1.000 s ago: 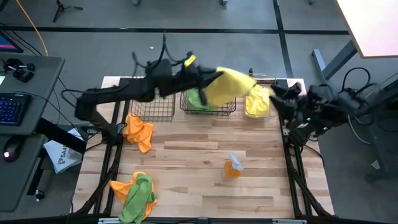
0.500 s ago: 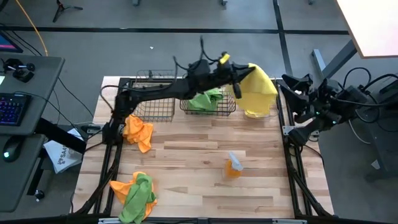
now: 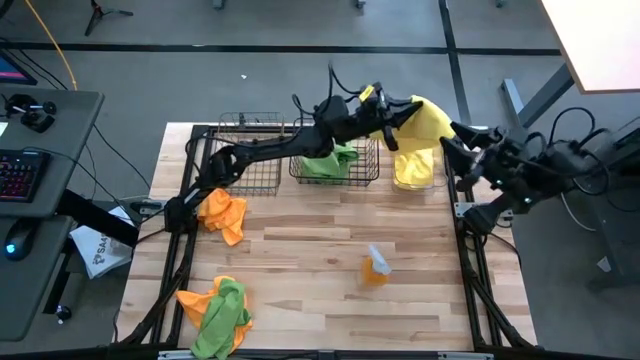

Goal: Sort microfiber towel by color & place in baskets
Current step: Put the yellow microfiber towel into the transparent bin

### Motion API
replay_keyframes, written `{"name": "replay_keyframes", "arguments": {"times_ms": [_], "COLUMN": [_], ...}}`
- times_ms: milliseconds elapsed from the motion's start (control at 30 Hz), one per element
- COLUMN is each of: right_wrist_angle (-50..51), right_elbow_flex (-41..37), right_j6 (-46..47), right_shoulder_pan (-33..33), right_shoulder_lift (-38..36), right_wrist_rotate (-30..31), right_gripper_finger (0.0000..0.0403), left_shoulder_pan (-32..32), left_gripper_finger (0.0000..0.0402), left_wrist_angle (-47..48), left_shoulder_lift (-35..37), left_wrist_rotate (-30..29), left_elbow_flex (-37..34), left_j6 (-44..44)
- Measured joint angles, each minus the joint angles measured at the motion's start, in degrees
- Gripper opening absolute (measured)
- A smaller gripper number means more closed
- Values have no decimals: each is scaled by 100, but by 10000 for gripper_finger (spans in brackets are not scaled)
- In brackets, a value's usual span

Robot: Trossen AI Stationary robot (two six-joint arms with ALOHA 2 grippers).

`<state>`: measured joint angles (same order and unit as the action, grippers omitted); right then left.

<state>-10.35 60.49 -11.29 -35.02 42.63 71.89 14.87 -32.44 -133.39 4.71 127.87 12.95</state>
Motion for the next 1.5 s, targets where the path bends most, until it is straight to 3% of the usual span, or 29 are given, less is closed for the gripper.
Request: {"name": "replay_keyframes", "arguments": {"times_ms": [167, 433, 567, 733, 833, 933, 1167, 1367, 1500], "right_wrist_angle": [280, 259, 317, 1862, 2913, 3737, 4490, 4550, 4434], "right_elbow_flex": [-2, 53, 304, 634, 903, 1262, 2225, 2398, 2396], "right_j6": [-185, -572, -376, 961, 1919, 2286, 1797, 1637, 1509], "right_shoulder_pan": [-138, -261, -302, -171, 270, 869, 2100, 2889, 3259], "right_shoulder_lift": [-103, -181, -53, 411, 827, 1296, 2219, 2792, 3081], "right_wrist_rotate": [1409, 1379, 629, -51, -665, -1117, -2057, -3240, -3330], "right_gripper_finger": [268, 268, 268, 268, 268, 268, 268, 268, 268], "left_shoulder_pan": [128, 231, 284, 322, 321, 305, 191, 75, -70], "left_gripper_finger": [0, 0, 0, 0, 0, 0, 0, 0, 0], "left_wrist_angle": [1182, 2983, 3743, 4712, 5101, 5379, 5809, 5988, 6029], "left_shoulder_lift": [473, 1318, 1714, 2120, 2320, 2455, 2581, 2711, 2881], "left_wrist_rotate": [339, 555, 554, 766, 846, 873, 758, 671, 676], "left_elbow_flex": [-7, -7, -6, -2, -2, -2, -11, -13, -13], "left_j6": [-378, -1329, -1627, -1881, -1973, -2060, -2101, -2277, -2465]}}
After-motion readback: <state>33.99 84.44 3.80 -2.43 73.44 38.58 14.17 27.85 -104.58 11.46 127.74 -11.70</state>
